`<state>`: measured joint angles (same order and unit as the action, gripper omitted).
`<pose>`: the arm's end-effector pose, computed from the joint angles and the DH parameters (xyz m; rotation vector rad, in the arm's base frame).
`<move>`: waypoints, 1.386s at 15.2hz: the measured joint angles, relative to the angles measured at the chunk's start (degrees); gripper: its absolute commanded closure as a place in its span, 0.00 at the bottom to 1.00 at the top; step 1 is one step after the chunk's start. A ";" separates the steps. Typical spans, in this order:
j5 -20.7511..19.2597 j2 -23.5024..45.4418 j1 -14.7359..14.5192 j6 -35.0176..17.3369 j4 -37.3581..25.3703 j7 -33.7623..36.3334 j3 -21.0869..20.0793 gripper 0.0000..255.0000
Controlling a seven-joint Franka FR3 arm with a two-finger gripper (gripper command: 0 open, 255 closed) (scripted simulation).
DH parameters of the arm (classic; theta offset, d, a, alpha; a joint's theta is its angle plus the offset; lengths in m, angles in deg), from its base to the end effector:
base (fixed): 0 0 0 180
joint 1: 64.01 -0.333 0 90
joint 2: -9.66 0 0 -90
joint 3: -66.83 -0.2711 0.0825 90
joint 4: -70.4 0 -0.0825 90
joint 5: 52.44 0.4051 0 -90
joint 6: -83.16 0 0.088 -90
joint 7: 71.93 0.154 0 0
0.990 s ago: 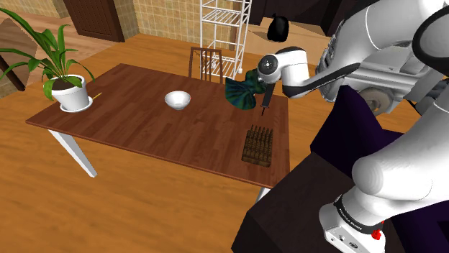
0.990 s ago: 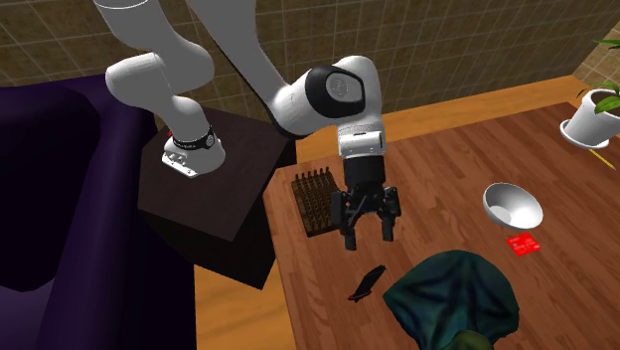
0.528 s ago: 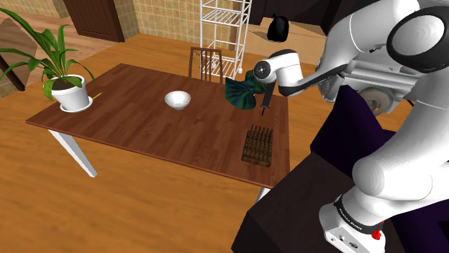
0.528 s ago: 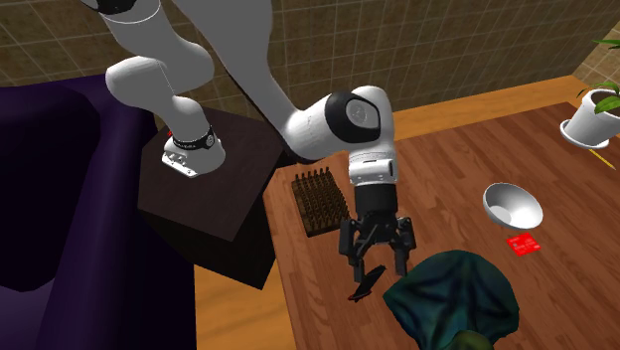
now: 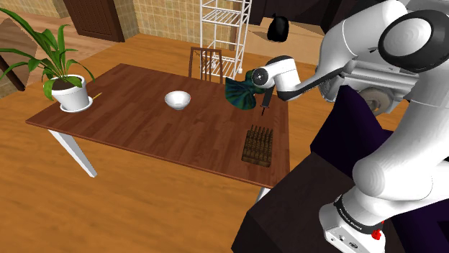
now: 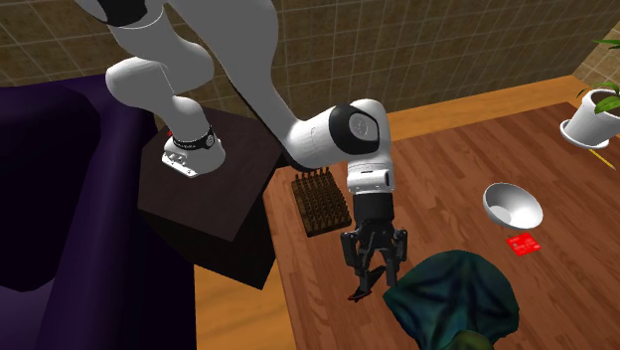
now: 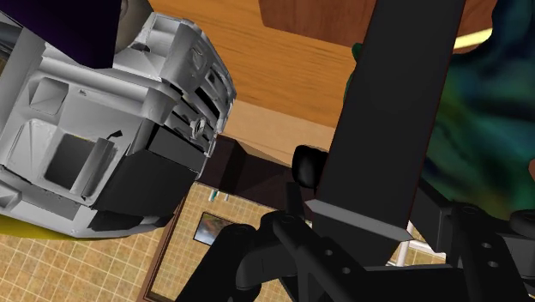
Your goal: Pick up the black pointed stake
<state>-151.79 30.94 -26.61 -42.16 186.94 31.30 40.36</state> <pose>0.6029 -0.1900 0.2119 2.0125 -0.8126 0.9201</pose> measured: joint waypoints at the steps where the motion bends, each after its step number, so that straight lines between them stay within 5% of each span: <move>1: -0.03 0.01 -0.01 0.01 -0.02 0.02 0.00 1.00; 9: 0.23 -0.29 0.07 -0.10 0.05 -0.25 -0.05 1.00; 21: 6.48 -6.31 1.50 -1.97 -0.32 -7.41 -1.15 1.00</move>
<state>-145.32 24.63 -25.11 -44.13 186.62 23.89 39.21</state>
